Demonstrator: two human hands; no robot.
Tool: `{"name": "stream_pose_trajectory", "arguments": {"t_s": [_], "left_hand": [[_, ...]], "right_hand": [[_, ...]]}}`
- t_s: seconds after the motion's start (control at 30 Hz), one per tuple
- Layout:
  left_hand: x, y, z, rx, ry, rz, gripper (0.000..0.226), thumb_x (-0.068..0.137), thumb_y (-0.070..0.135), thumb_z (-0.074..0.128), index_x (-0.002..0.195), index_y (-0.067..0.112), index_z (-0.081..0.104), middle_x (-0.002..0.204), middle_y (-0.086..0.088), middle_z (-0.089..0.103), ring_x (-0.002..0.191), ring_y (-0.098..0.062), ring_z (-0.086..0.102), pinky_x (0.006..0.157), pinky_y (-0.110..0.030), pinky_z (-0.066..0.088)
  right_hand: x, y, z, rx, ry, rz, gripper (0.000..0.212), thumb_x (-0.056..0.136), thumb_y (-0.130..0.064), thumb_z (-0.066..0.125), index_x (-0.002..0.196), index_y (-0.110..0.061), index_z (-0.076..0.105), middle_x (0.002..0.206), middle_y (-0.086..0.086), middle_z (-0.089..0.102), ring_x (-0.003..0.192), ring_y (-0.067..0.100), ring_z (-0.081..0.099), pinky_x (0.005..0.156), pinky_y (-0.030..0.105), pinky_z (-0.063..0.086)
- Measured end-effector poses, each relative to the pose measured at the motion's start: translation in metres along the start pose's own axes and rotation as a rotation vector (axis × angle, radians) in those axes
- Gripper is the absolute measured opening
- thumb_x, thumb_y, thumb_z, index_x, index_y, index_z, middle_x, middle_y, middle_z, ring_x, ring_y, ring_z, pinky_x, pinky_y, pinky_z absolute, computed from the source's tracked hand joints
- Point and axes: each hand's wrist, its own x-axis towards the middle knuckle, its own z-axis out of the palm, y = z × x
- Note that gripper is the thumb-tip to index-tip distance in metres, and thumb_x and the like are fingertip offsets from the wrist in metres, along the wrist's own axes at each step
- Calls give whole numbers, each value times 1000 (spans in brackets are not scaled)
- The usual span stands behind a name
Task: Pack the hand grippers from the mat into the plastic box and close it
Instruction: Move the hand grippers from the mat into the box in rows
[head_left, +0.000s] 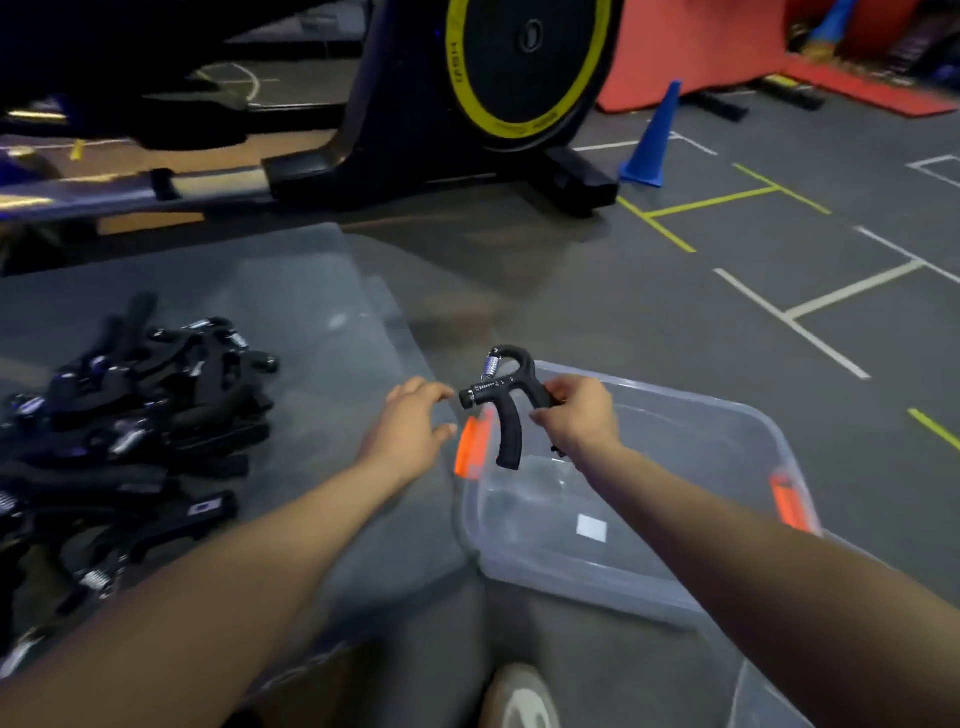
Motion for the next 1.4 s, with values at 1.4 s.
{"name": "stream_pose_trajectory", "arguments": {"t_s": [1.4], "left_hand": [[20, 17, 117, -361, 215, -59, 54, 91, 5, 54, 142, 9, 36, 132, -11, 42, 112, -14, 46, 90, 2, 21]], "right_hand": [[65, 165, 104, 127, -33, 427, 19, 76, 3, 62, 94, -3, 64, 81, 8, 59, 79, 23, 58, 81, 36, 53]]}}
